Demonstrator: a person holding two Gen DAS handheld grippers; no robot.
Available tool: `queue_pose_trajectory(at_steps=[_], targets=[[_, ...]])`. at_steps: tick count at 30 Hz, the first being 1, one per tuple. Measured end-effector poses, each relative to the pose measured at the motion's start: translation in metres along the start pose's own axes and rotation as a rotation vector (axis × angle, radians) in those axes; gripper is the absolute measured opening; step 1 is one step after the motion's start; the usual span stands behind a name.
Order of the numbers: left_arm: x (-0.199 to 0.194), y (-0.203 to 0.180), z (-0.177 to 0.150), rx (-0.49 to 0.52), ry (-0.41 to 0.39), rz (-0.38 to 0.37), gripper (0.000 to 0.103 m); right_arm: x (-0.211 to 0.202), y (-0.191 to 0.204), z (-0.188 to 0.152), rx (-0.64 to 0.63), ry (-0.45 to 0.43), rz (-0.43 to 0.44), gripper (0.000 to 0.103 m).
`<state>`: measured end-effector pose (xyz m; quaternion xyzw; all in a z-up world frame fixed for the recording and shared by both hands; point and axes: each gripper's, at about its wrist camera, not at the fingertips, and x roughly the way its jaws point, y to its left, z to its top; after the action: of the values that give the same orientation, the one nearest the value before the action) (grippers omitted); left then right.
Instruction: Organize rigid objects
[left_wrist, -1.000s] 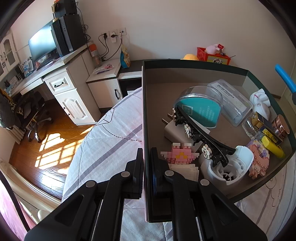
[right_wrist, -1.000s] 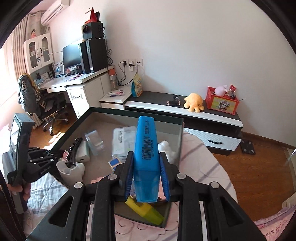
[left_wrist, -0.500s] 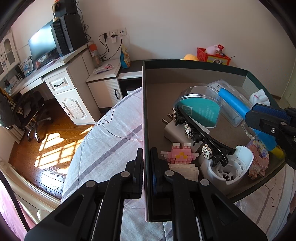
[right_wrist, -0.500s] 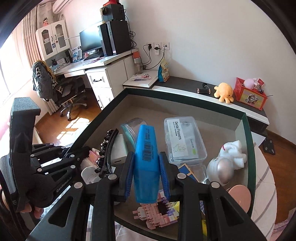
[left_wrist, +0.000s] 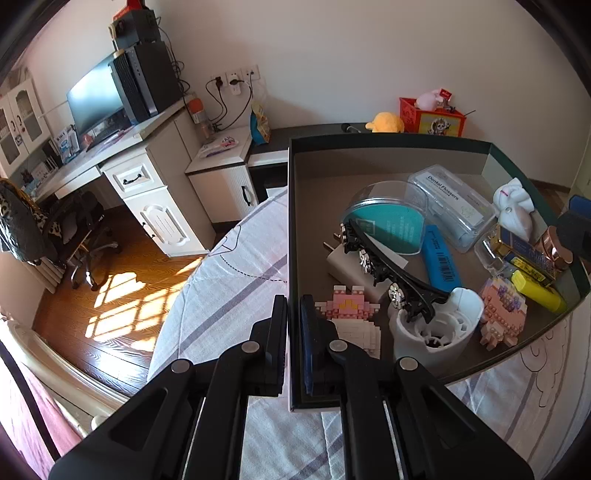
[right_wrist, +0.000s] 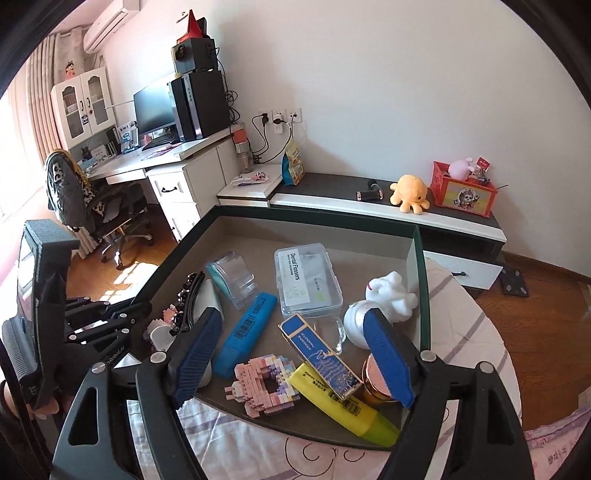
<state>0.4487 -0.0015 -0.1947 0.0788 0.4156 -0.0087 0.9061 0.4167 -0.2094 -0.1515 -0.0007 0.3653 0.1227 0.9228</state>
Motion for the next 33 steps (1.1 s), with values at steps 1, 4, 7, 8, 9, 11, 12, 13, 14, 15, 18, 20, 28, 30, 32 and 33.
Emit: queue_pose_trajectory(at_steps=[1, 4, 7, 8, 9, 11, 12, 13, 14, 15, 18, 20, 28, 30, 32, 33], targets=[[-0.007, -0.001, 0.002, -0.004, -0.013, -0.002, 0.008, -0.001, -0.002, -0.002, 0.012, 0.004, -0.001, 0.080], [-0.025, -0.005, 0.008, -0.010, -0.051, -0.015, 0.008, -0.003, -0.007, -0.003, 0.041, 0.010, 0.003, 0.081], [-0.037, -0.017, 0.011, 0.004, -0.070, -0.044, 0.008, -0.007, -0.008, -0.003, 0.048, 0.007, -0.003, 0.083], [-0.038, -0.019, 0.012, 0.005, -0.073, -0.060, 0.008, -0.010, -0.009, -0.003, 0.046, 0.002, -0.003, 0.084], [-0.039, -0.021, 0.012, 0.001, -0.070, -0.083, 0.009, -0.012, -0.009, -0.004, 0.044, -0.002, -0.009, 0.085], [-0.039, -0.029, 0.014, -0.012, -0.061, -0.124, 0.026, -0.016, -0.010, -0.005, 0.042, -0.005, -0.026, 0.088], [-0.040, -0.032, 0.014, -0.017, -0.066, -0.144, 0.037, -0.019, -0.012, -0.006, 0.043, -0.010, -0.028, 0.089], [-0.042, -0.035, 0.014, -0.023, -0.075, -0.153, 0.067, -0.022, -0.014, -0.007, 0.047, -0.014, -0.030, 0.092], [-0.045, -0.039, 0.014, -0.025, -0.093, -0.147, 0.091, -0.025, -0.016, -0.008, 0.052, -0.016, -0.034, 0.101], [-0.050, -0.043, 0.014, -0.022, -0.123, -0.138, 0.095, -0.027, -0.019, -0.009, 0.056, -0.023, -0.040, 0.103], [-0.059, -0.051, 0.015, -0.005, -0.160, -0.119, 0.099, -0.030, -0.026, -0.011, 0.067, -0.035, -0.047, 0.103], [-0.061, -0.055, 0.016, -0.005, -0.158, -0.123, 0.100, -0.032, -0.031, -0.013, 0.081, -0.036, -0.052, 0.103], [-0.087, -0.063, 0.005, -0.013, -0.177, -0.135, 0.101, -0.051, -0.027, -0.028, 0.081, -0.058, -0.061, 0.103], [-0.098, -0.061, 0.000, -0.025, -0.189, -0.146, 0.101, -0.064, -0.024, -0.032, 0.080, -0.076, -0.059, 0.103], [-0.112, -0.059, -0.005, -0.030, -0.208, -0.150, 0.102, -0.078, -0.019, -0.036, 0.076, -0.095, -0.065, 0.103], [-0.119, -0.059, -0.008, -0.031, -0.219, -0.147, 0.102, -0.085, -0.017, -0.038, 0.072, -0.106, -0.071, 0.103]])
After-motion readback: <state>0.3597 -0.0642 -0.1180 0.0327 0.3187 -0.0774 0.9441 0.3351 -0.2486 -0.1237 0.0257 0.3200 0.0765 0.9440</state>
